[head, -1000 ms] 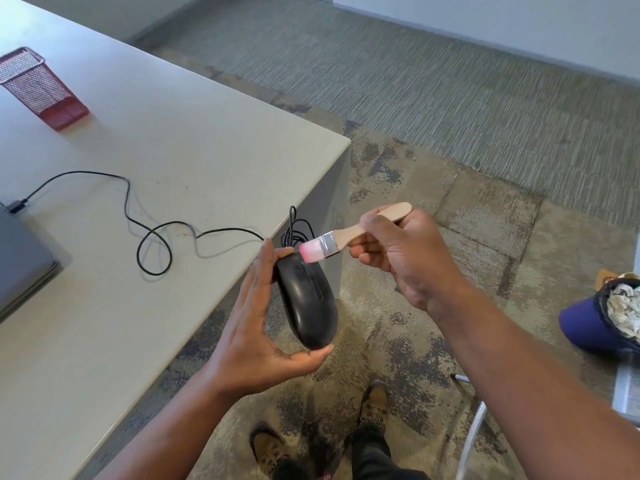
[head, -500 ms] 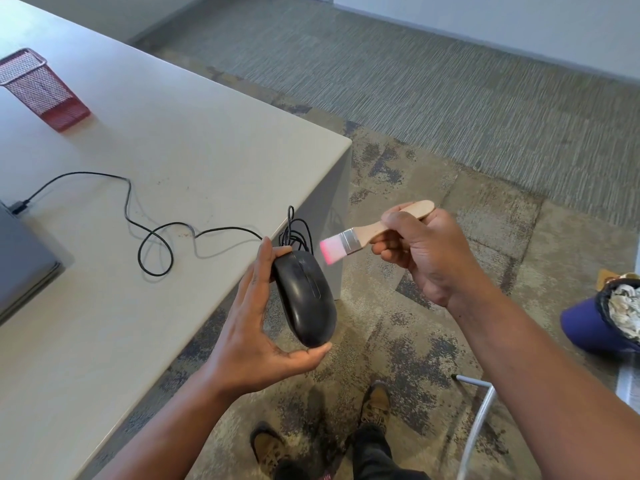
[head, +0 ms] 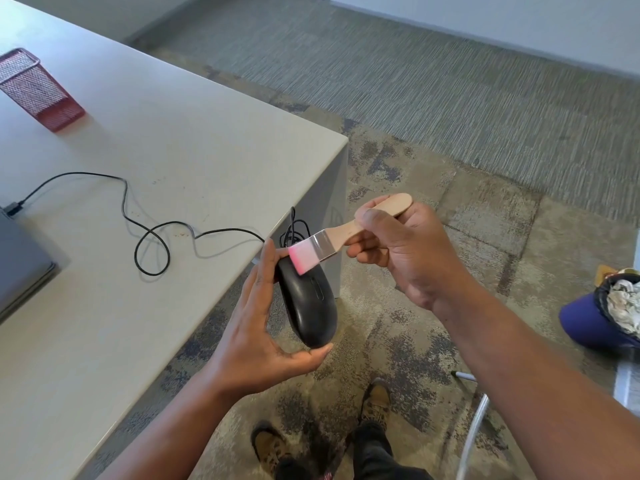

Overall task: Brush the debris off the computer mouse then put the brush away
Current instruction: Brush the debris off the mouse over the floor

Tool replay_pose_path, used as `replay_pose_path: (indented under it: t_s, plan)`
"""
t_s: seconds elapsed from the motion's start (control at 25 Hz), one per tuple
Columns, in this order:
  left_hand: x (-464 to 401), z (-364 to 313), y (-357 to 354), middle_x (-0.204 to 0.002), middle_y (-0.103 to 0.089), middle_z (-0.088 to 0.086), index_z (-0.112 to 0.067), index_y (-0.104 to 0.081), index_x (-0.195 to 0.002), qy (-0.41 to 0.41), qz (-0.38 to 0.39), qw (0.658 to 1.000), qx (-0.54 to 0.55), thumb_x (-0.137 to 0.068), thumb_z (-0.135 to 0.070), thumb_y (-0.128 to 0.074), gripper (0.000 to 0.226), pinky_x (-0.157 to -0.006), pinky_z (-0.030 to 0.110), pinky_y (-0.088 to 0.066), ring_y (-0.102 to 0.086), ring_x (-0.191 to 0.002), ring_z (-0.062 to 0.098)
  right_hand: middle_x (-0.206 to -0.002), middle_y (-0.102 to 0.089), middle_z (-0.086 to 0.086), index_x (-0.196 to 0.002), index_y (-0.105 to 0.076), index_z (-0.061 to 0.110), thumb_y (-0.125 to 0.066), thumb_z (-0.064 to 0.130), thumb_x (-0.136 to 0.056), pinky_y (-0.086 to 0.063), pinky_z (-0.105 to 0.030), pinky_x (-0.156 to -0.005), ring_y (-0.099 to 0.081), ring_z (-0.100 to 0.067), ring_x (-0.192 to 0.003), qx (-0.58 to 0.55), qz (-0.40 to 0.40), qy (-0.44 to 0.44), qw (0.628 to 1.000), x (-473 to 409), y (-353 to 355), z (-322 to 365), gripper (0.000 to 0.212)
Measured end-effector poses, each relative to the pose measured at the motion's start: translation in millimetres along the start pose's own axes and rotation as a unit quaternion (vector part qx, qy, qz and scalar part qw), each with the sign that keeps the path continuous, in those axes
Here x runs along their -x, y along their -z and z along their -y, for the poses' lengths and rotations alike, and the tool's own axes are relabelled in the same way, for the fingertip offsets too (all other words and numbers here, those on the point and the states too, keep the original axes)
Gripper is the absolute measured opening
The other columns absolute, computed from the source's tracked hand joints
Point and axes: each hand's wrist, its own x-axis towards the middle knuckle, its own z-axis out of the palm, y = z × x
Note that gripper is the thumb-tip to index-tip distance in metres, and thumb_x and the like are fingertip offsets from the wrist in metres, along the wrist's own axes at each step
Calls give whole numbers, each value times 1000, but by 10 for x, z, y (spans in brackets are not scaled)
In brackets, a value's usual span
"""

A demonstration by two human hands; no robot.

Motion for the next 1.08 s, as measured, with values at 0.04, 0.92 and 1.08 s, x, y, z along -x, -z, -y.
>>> replay_pose_path:
  t_s: [0.04, 0.92, 1.08]
  plan:
    - [-3, -18, -1, -174, -33, -3, -39, 3, -172, 3, -1, 1000, 5, -65, -52, -94, 144, -130, 37, -29, -32, -162, 16, -72, -75, -15, -91, -68, 10, -69, 14, -96, -57, -24, -55, -73, -20, -61, 18, 2, 12, 1000, 3, -32, -21, 6]
    - [-15, 31, -3, -171, -37, -8, -7, -5, -172, -27, -6, 1000, 12, -68, -41, -97, 142, -127, 50, -35, -38, -159, 22, -90, -77, -16, -99, -55, 14, -70, -3, -84, -55, -31, -73, -69, -20, -76, 37, 154, 77, 984, -93, 142, 108, 27]
    - [0, 39, 2, -172, -36, -4, -14, -2, -173, -25, 7, 1000, 8, -68, -40, -98, 144, -128, 50, -34, -36, -160, 24, -96, -79, -15, -116, -45, 11, -69, -5, -87, -54, -28, -78, -70, -19, -87, 44, 150, 50, 986, -165, 110, 152, 41]
